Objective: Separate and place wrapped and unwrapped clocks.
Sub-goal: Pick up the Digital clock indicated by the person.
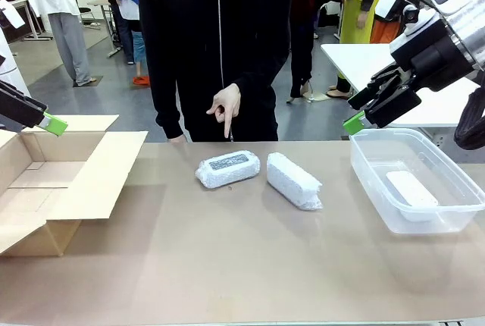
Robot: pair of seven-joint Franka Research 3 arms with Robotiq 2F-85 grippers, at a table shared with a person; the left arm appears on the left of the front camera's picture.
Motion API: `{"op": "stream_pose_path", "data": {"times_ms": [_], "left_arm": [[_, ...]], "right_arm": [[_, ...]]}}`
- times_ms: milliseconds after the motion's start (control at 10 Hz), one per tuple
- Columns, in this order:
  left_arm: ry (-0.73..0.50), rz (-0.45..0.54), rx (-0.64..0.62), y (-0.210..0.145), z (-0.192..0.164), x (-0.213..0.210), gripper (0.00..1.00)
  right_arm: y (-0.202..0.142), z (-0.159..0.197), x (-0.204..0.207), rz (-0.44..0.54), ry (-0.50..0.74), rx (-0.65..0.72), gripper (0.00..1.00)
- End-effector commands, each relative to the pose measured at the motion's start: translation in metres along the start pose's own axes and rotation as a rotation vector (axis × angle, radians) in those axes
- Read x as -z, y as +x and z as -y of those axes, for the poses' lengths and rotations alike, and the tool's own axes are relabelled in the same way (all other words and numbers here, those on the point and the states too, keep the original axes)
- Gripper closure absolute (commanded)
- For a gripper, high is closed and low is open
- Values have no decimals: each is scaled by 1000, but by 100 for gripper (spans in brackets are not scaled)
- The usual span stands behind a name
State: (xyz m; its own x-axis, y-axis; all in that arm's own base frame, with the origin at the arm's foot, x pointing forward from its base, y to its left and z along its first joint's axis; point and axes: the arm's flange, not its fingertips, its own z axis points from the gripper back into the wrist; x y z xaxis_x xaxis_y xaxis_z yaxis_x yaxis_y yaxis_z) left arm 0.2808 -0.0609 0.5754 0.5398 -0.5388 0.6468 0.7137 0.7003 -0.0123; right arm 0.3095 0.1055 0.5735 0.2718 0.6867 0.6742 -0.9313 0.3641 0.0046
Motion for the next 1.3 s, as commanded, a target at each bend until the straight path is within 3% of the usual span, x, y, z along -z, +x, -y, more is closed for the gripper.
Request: {"op": "stream_pose_path", "data": {"times_ms": [0,400,600,900,1200], "left_arm": [[-15,3,0,-1,0,0,0],[0,0,0,0,0,0,0],[-15,-39,18,55,-17,20,0],[-59,-201,104,154,-32,93,0],[-126,-323,124,178,-25,192,0]], "right_arm": [[0,0,1,18,22,-6,0],[0,0,1,18,22,-6,0],[0,0,1,18,22,-6,0],[0,0,1,18,22,-6,0],[0,0,1,18,22,-6,0]]}}
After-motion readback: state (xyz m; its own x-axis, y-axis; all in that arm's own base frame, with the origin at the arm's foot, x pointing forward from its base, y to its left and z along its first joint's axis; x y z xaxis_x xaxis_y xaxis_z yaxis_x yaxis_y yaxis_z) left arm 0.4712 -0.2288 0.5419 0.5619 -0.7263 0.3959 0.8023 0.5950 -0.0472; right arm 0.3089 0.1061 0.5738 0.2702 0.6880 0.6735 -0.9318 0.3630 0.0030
